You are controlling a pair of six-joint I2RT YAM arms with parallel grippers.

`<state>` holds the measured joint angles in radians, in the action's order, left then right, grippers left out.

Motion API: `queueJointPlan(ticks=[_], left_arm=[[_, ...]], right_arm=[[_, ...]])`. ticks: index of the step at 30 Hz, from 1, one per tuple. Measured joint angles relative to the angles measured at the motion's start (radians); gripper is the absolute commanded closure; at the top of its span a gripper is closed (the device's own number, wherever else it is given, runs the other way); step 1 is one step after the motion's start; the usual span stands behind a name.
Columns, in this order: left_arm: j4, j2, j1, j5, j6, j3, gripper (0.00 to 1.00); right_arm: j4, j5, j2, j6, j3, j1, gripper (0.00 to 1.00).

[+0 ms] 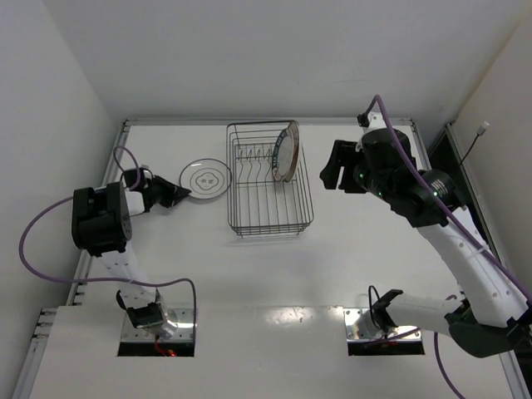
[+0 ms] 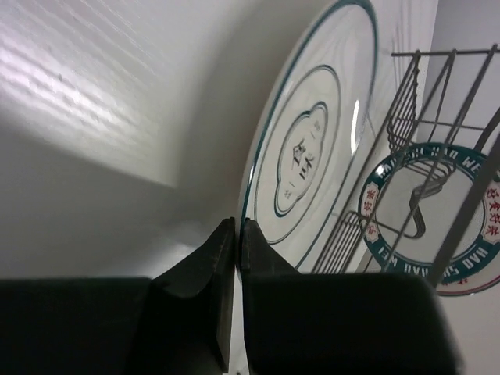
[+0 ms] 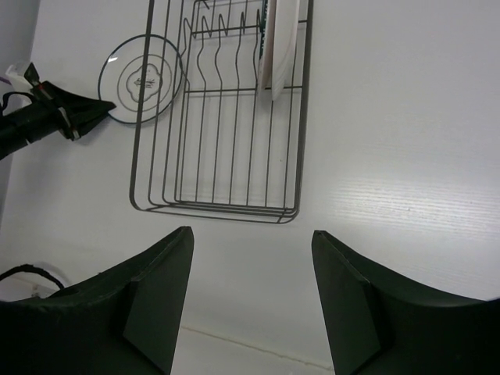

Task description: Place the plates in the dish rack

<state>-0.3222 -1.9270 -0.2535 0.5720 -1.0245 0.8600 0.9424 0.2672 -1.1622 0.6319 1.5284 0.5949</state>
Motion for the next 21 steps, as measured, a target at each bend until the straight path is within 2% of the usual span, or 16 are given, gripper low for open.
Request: queueJointPlan(ticks=[3,7,9,13,16,21], left_arm=[[0.097,0.091,-0.006,-0.005,0.039,0.002,1.00],[0.240,0.297,-0.023,-0.009,0.087,0.033,1.00],[0.254,0.416,-0.028,0.001,0.092,0.052,1.00],[0.185,0.642,-0.019,0.060,0.032,0.026,1.00],[0.085,0.772,0.026,0.111,-0.062,-0.069,1.00],[0.023,0.829,0.161,0.177,-0.195,-0.192,1.00]], right_arm=[[-0.001,-0.019,-0.003,-0.002,0.000,-0.007,0.41],[-0.056,-0.081,-0.004,-0.002,-0.013,-0.020,0.32],[-0.093,-0.130,-0.004,0.002,-0.032,-0.031,0.31],[-0.194,-0.278,-0.006,0.020,-0.102,-0.081,0.31],[-0.320,-0.433,-0.009,0.053,-0.212,-0.134,0.31],[-0.668,-0.713,-0.075,0.186,-0.428,-0.217,0.32]])
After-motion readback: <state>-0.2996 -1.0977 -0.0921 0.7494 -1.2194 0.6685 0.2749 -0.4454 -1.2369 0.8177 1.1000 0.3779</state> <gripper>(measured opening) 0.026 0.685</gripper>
